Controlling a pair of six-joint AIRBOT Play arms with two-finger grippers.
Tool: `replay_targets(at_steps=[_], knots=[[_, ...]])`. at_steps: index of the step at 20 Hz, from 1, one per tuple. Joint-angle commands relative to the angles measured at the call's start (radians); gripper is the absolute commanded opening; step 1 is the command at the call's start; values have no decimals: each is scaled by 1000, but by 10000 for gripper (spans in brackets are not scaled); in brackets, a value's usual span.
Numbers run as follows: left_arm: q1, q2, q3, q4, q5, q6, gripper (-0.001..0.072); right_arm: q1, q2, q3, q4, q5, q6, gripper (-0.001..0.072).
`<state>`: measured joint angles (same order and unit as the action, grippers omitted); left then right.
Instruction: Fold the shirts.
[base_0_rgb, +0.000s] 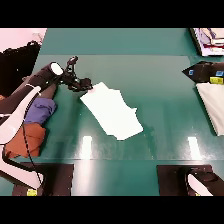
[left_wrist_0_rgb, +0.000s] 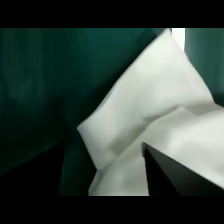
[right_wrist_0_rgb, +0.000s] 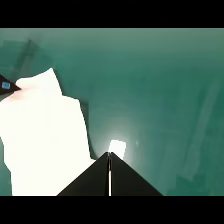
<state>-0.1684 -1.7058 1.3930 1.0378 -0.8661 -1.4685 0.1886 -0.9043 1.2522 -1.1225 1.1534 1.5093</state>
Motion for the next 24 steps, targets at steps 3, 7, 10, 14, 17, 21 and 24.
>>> replay_targets(at_steps=[3, 7, 10, 14, 17, 21, 24], knots=[[0, -16, 1, -25, 69, 11, 494, 2, -62, 0, 6, 26, 1, 14], [-27, -35, 1, -25, 57, 11, 481, 2, -90, 0, 6, 35, 1, 14], [-40, -53, 3, -25, 33, 33, 479, 2, -90, 0, 4, 55, 1, 14], [-2, -51, 139, -16, -76, 36, 26, 2, -90, -2, -51, 143, 1, 14], [21, -51, 301, 9, -207, 37, 26, 2, -89, -94, -60, 217, 1, 101], [21, -51, 420, 13, -272, 37, 26, 3, -134, -385, 115, 157, -24, 489], [21, -51, 425, 13, -287, 36, 27, 17, -246, -521, 388, 8, -224, 490]])
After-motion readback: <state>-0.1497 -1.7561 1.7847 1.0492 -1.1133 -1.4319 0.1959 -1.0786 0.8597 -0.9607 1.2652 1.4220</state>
